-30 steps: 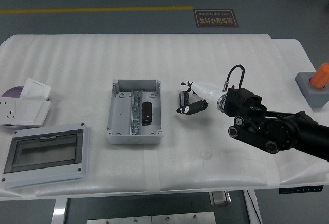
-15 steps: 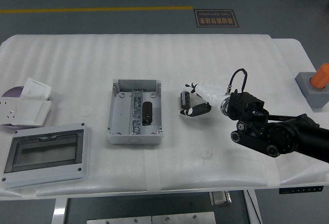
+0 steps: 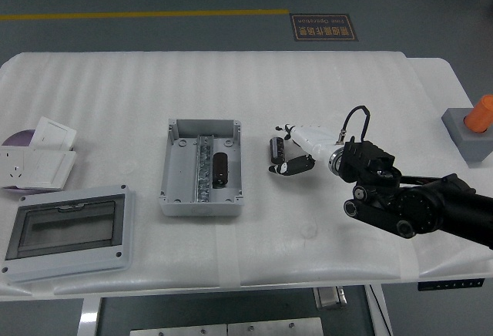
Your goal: Pick up the battery,place it into the box
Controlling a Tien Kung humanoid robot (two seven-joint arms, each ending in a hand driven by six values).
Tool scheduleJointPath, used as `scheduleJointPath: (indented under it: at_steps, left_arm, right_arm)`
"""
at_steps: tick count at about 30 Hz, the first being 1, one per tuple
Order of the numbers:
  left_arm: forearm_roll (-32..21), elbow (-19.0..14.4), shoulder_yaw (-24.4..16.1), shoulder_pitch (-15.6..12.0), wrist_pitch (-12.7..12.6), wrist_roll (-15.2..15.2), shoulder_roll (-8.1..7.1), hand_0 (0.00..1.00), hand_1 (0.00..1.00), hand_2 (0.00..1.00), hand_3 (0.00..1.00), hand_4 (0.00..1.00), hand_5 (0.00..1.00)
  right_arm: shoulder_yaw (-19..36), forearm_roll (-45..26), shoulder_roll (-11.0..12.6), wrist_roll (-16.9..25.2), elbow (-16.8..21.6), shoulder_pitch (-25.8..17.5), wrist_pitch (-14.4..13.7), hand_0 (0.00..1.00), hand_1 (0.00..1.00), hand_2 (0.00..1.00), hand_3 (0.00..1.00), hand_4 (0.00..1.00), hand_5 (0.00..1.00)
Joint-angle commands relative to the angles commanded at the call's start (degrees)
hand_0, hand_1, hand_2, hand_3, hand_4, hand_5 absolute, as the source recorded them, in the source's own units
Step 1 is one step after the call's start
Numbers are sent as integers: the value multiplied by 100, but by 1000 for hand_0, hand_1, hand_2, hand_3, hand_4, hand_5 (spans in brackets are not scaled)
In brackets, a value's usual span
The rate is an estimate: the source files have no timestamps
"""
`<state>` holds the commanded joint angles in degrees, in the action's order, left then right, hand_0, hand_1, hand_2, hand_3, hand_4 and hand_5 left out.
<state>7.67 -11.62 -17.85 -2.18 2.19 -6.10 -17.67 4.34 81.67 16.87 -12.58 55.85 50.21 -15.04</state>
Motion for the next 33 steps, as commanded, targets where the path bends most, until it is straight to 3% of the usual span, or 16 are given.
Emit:
scheduleJointPath:
  at_steps: [8, 9, 14, 15, 27, 33]
  left_arm:
    - [-7, 2, 6, -15, -2, 0, 4, 617, 646, 518, 554, 566, 393]
    - [-1, 1, 0, -13, -4, 1, 3, 617, 646, 519, 555, 574, 406]
    - [12, -2, -14, -8, -9, 5, 2, 617, 646, 519, 555, 574, 406]
    - [11, -2, -13, -8, -10, 6, 3, 618, 647, 519, 555, 579, 410]
    - [18, -3, -25, -16, -22, 14, 9, 617, 647, 521, 557, 590, 428]
    - [5, 2, -14, -32, -20, 15, 19, 617, 647, 523, 560, 597, 435]
  right_arm:
    - [-18, 136, -12, -8, 2, -45, 9, 753, 667, 684, 874, 815, 442]
    - [-16, 154, -16, -12, 6, -49, 12, 717, 644, 646, 739, 640, 298]
    - [-12, 186, -23, -7, 25, -63, 0, 717, 644, 646, 739, 640, 298]
    - [-10, 184, -22, -2, 27, -65, -6, 694, 620, 621, 694, 479, 182]
    - [44, 211, 31, 43, 102, -77, -47, 671, 598, 608, 687, 425, 147]
    - [560, 308, 168, -8, 450, -142, -85, 672, 597, 604, 686, 433, 165]
